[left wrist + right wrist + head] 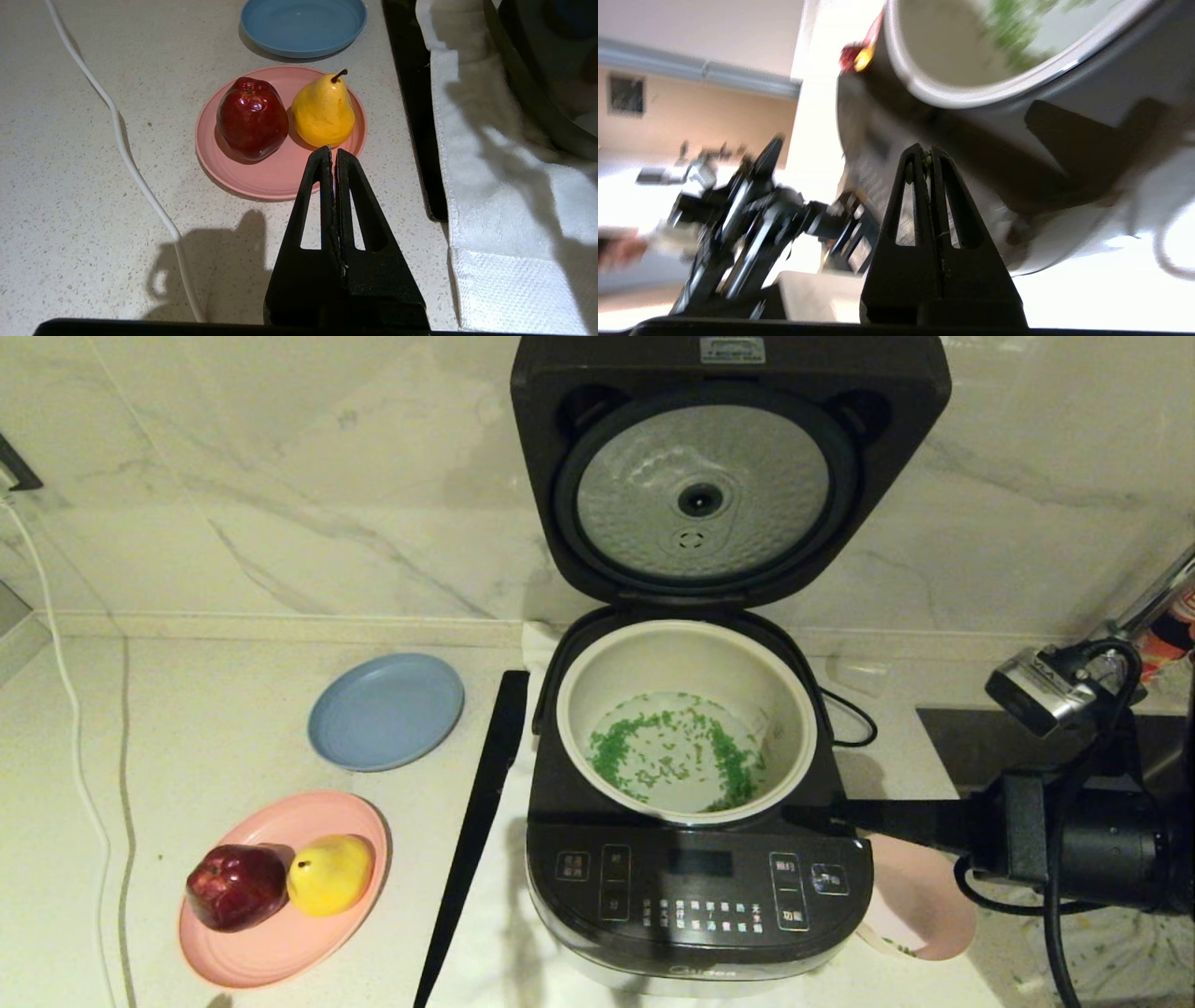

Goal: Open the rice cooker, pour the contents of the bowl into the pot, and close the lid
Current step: Close the rice cooker

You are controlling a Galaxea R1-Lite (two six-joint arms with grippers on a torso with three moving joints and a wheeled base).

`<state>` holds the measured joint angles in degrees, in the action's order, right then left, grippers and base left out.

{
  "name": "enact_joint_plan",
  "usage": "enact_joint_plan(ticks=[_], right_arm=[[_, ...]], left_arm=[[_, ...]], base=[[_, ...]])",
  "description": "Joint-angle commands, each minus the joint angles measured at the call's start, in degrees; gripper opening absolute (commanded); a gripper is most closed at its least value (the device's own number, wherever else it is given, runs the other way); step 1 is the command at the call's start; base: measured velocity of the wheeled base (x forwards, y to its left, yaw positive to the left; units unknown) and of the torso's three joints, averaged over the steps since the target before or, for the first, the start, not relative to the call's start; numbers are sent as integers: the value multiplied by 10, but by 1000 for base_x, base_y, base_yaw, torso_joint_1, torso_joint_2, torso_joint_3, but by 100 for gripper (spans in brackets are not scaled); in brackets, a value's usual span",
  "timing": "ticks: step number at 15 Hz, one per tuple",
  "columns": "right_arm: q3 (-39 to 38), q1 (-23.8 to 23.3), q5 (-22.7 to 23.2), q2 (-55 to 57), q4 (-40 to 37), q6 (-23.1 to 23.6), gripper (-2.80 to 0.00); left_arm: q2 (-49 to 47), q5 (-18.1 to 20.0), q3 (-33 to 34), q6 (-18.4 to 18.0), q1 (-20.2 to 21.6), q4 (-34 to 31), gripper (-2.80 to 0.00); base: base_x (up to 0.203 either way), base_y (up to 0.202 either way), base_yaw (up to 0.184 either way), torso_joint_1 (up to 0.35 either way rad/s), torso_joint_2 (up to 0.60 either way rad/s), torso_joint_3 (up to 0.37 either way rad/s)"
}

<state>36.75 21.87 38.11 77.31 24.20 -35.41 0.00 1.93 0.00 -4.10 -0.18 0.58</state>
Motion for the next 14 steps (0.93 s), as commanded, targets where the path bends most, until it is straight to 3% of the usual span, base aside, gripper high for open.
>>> enact_joint_plan(ticks=[1,4,7,14], right_arm=[[4,-40,-5,1,3,-3,-280],[51,-140,-5,20,3,-8,-280],[164,-196,2,63,3,-60,-280],[400,-205,16,214,14,-93,-280]], left_arm=[[0,0,3,1,0,0,-280],[0,0,3,0,0,0,-280],[0,0,3,0,0,0,-280],[0,0,3,0,0,0,-280]], base=[[0,0,0,0,0,0],[0,0,0,0,0,0],[0,0,0,0,0,0],[0,0,0,0,0,0]])
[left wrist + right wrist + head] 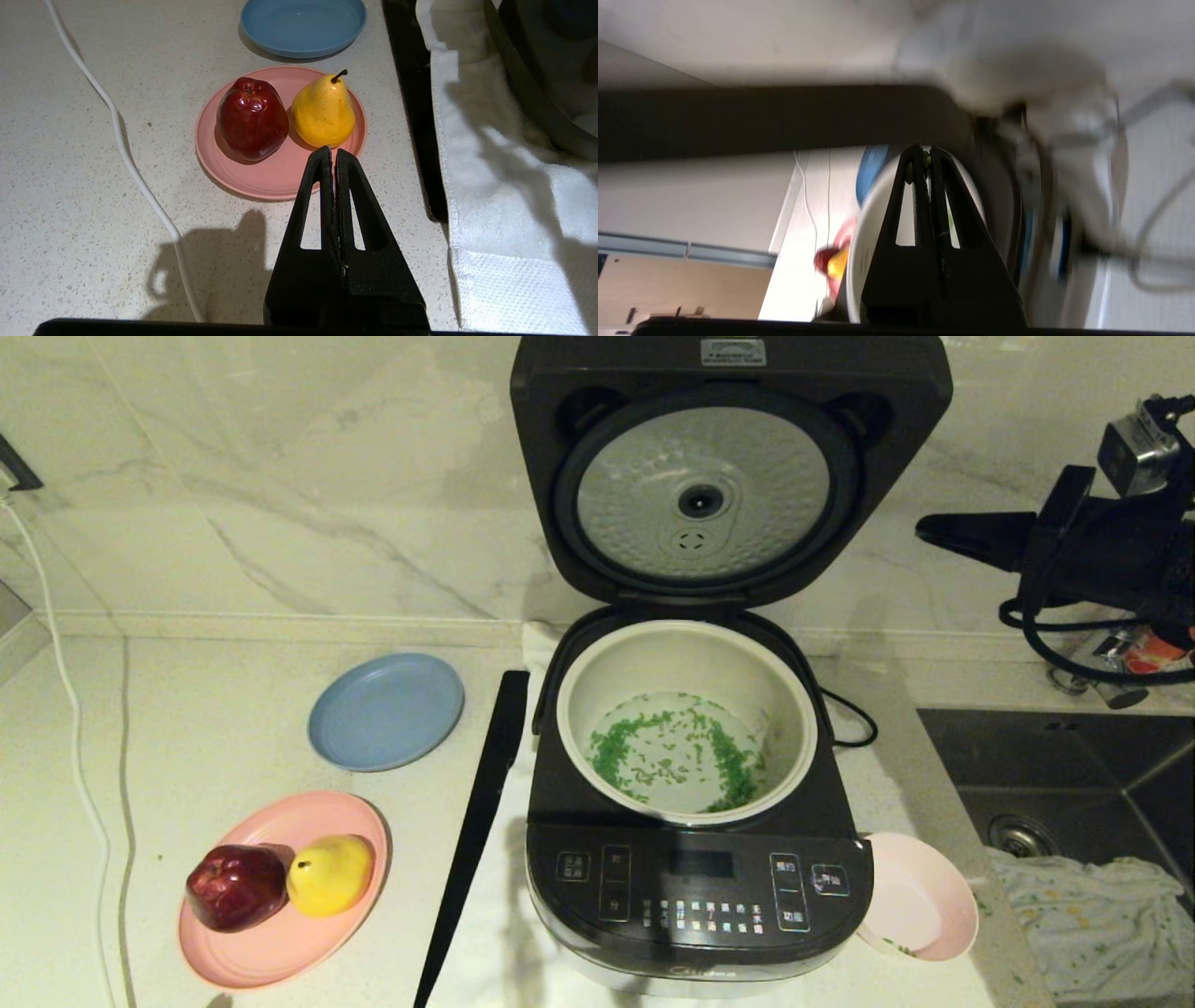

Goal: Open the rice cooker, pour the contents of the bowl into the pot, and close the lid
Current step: Close the rice cooker

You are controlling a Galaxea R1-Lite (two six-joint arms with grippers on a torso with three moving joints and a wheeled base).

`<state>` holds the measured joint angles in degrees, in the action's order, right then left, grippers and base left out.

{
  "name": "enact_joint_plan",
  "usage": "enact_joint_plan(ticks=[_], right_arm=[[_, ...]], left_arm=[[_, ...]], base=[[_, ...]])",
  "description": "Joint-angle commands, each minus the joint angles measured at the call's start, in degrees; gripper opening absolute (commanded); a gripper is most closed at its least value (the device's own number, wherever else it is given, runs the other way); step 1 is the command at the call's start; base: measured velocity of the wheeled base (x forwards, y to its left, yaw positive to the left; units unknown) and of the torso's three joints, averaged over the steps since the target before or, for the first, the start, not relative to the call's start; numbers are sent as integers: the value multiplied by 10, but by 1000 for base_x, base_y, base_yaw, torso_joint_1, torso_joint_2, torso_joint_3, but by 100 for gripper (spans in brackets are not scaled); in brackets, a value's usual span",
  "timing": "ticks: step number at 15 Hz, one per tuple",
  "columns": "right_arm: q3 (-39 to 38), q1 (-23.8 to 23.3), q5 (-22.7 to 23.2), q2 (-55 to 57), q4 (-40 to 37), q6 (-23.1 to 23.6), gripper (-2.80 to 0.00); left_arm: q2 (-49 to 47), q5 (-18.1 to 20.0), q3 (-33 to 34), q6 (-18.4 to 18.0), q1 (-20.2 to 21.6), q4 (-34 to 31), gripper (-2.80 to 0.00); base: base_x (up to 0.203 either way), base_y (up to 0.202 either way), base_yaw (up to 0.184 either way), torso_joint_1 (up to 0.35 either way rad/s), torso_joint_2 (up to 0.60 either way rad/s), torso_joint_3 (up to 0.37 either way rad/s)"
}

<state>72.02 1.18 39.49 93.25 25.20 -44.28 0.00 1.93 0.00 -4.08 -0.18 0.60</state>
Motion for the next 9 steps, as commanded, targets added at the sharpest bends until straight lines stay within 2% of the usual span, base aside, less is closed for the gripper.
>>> enact_joint_plan(ticks=[1,5,9], right_arm=[[75,2,2,79,10,-8,-280],[181,3,-1,170,32,-19,-280],[211,9,0,194,82,-25,-280]], left_arm=[[0,0,3,0,0,0,-280],[0,0,3,0,0,0,-280],[0,0,3,0,0,0,-280]], base=[[0,0,0,0,0,0],[0,0,0,0,0,0],[0,0,0,0,0,0]])
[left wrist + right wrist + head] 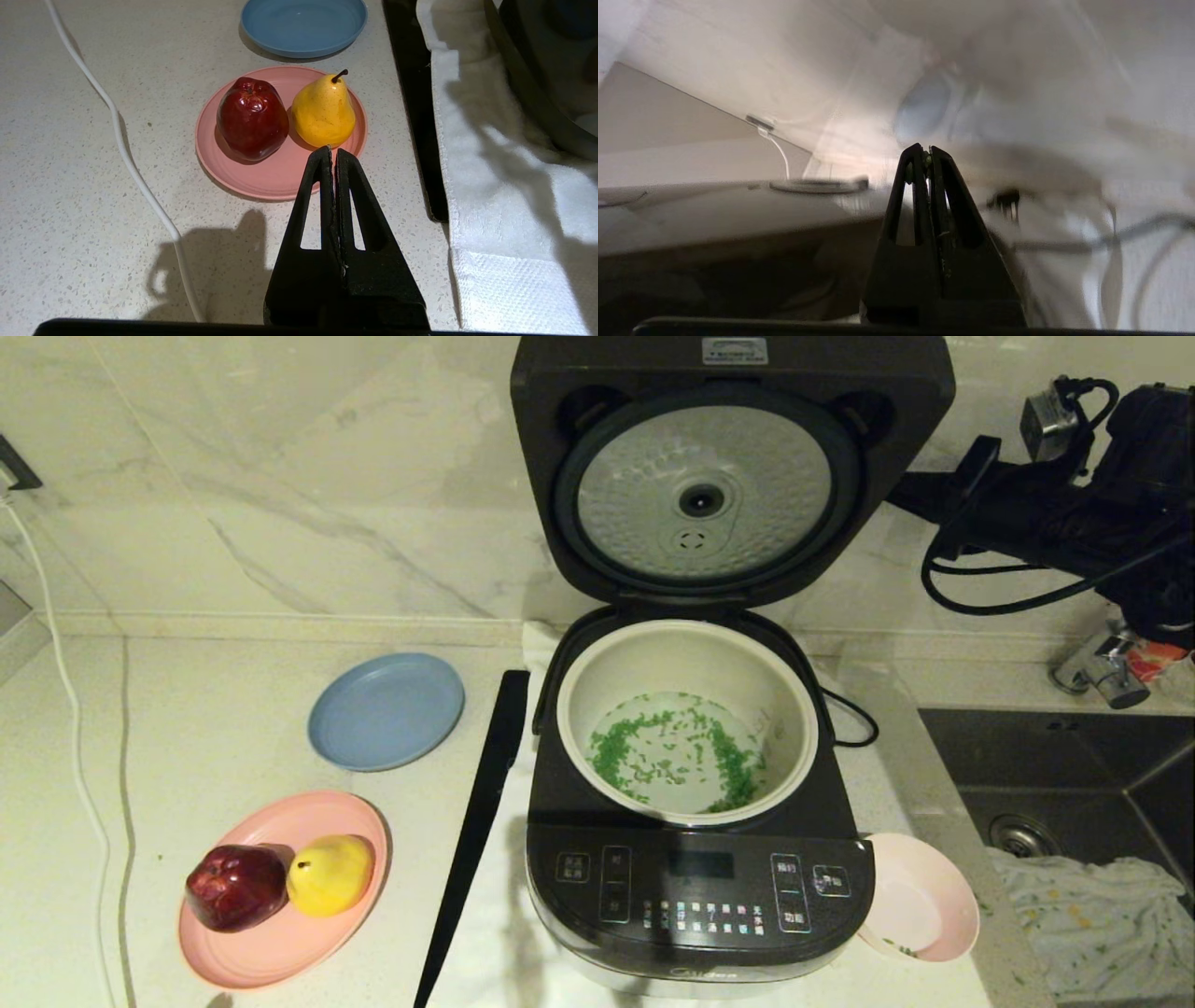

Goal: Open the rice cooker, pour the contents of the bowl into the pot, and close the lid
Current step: Close the rice cooker

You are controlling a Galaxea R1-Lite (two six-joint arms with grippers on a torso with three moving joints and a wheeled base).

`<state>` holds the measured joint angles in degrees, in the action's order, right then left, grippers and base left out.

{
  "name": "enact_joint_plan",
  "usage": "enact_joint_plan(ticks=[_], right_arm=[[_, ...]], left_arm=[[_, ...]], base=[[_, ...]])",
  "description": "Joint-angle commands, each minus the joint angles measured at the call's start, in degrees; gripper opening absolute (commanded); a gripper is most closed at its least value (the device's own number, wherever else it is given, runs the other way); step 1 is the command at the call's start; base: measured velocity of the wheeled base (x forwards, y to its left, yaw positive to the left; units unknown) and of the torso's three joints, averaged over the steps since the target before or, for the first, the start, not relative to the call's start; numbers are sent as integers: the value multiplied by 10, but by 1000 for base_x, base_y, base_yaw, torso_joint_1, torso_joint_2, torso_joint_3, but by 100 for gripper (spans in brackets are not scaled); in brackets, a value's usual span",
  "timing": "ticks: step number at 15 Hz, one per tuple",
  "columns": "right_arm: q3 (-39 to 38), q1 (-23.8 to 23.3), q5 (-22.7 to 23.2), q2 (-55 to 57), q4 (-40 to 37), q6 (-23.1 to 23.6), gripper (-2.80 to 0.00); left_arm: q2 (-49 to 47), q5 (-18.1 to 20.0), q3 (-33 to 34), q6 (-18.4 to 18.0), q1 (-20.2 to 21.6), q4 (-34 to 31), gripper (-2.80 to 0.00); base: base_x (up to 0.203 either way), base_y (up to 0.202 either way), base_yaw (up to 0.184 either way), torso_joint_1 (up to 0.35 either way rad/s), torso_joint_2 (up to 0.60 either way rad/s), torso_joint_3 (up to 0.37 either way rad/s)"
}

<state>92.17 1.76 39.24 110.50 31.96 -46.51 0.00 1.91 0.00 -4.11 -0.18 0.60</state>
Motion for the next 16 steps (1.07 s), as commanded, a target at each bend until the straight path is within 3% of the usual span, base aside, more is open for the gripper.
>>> enact_joint_plan(ticks=[1,16], right_arm=[[14,10,3,24,21,-2,-280],[29,33,7,28,41,1,-280]], left_arm=[[0,0,3,0,0,0,-280],[0,0,3,0,0,0,-280]], base=[[0,0,0,0,0,0],[0,0,0,0,0,0]])
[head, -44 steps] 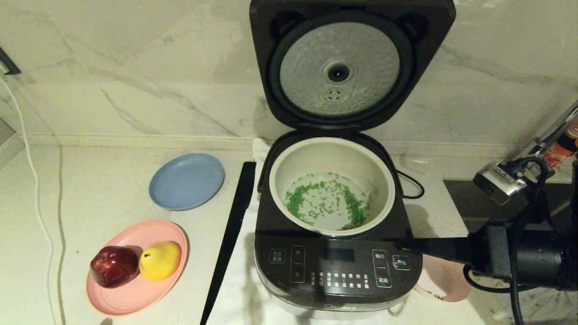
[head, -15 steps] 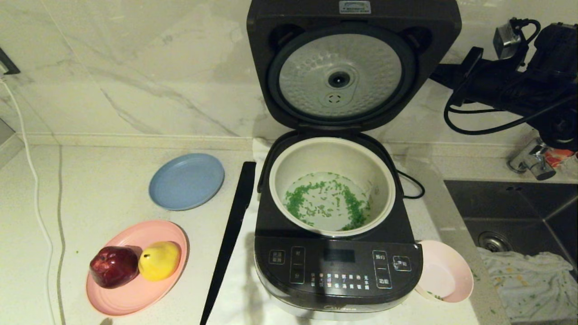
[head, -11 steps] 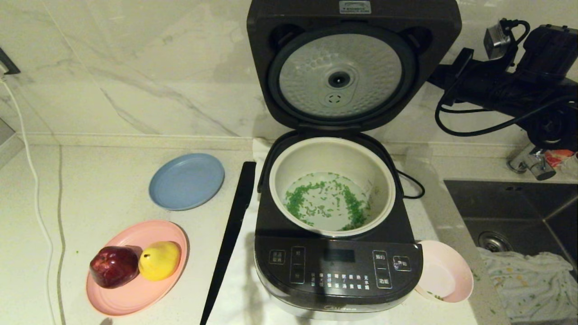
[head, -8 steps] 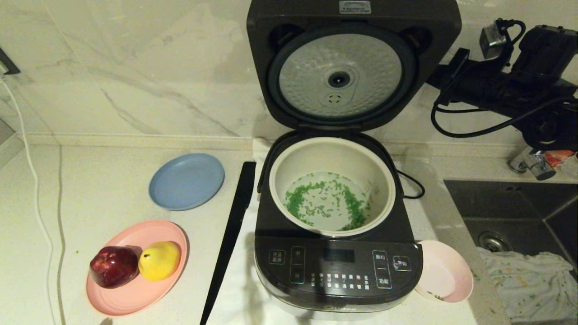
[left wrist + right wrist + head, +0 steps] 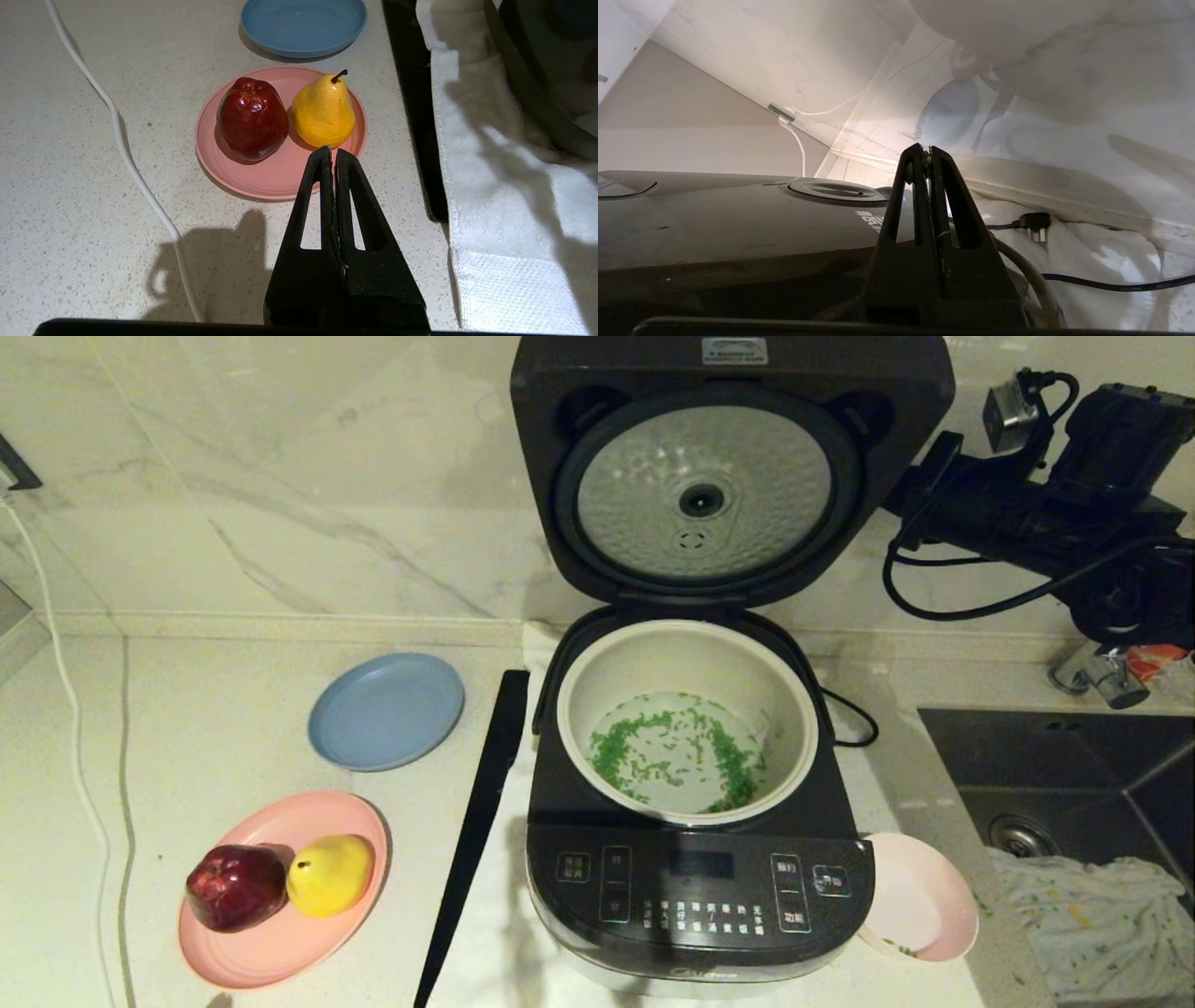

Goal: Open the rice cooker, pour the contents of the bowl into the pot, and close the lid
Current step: Close the rice cooker

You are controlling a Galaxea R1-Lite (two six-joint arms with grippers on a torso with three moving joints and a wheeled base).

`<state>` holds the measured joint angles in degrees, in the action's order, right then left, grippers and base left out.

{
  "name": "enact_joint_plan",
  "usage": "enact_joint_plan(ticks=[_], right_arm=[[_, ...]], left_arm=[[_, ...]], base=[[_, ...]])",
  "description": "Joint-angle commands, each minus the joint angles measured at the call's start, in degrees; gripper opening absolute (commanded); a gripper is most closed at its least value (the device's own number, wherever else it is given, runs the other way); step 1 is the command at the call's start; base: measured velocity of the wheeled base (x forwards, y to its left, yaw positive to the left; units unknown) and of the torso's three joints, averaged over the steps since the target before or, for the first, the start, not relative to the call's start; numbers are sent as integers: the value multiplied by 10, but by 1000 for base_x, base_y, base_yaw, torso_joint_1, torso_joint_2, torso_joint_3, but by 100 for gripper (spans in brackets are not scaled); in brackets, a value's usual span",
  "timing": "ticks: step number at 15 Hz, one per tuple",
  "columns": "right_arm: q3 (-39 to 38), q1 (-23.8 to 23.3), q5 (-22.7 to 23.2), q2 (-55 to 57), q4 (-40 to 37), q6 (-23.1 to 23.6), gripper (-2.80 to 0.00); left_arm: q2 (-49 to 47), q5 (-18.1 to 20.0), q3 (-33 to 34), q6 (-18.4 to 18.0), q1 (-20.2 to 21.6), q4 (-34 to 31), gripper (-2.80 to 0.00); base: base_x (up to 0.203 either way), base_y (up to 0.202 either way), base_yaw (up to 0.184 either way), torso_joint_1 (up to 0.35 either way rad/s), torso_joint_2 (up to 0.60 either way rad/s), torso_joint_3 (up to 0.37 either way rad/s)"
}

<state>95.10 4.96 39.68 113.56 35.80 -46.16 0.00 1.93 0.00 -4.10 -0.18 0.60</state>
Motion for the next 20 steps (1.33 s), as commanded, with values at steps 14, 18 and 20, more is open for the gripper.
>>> enact_joint_plan(ticks=[14,18,20], right_arm=[[-87,52,22,-98,2,-1,-280],[-164,62,45,-153,2,1,-280],[-215,70,47,-176,3,3,-280]], left_arm=[[0,0,3,0,0,0,-280],[0,0,3,0,0,0,-280],[0,0,3,0,0,0,-280]], base=[[0,0,0,0,0,0],[0,0,0,0,0,0],[0,0,0,0,0,0]])
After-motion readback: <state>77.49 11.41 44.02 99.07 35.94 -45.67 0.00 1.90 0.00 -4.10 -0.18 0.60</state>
